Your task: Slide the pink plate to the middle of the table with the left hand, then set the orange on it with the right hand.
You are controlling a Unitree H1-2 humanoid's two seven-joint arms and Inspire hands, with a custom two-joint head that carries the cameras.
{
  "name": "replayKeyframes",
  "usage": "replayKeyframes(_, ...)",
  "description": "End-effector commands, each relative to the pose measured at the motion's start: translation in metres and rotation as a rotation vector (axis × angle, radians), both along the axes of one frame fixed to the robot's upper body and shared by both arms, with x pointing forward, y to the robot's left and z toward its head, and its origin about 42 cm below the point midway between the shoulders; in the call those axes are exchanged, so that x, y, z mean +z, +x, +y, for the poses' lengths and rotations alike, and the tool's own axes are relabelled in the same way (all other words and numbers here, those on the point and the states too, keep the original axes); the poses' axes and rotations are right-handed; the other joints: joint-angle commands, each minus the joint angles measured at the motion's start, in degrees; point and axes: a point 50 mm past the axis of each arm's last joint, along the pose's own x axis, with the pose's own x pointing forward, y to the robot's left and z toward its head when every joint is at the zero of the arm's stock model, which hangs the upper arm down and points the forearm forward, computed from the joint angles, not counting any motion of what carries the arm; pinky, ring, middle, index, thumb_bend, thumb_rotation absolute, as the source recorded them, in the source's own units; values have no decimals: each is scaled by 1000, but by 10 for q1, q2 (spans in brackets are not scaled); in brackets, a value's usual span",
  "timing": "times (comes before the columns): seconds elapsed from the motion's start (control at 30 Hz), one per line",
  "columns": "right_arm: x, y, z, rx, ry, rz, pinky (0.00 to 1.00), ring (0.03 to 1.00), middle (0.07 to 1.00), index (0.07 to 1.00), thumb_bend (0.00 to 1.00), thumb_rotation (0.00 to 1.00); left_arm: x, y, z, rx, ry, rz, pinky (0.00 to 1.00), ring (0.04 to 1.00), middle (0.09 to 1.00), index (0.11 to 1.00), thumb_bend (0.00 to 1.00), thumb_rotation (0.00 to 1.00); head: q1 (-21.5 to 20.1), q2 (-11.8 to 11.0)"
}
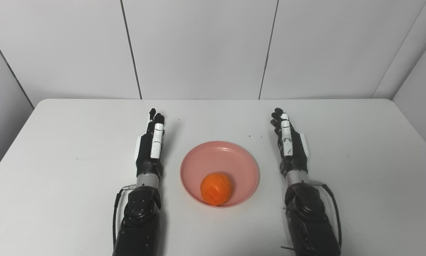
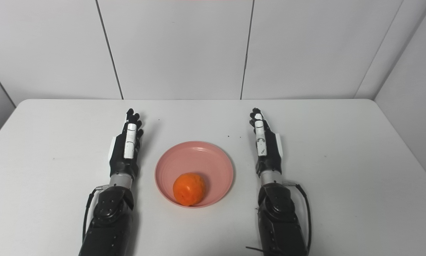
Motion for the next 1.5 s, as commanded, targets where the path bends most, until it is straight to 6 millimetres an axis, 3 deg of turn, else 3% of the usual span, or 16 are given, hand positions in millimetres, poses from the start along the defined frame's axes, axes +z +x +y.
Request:
replayKeyframes(0.0,-32,-18,1,-12,16,97,994,916,906,895,774,1000,-30,-13,1,-10,-10,158,1000,1000,1000,1000,804,909,1,0)
replayKeyframes(1.47,-35,-19,-2,-19,15,109,1000,905,900,886,770,1000,-30,-13,1,-16,-10,159,1000,1000,1000,1000,808,900,0,2)
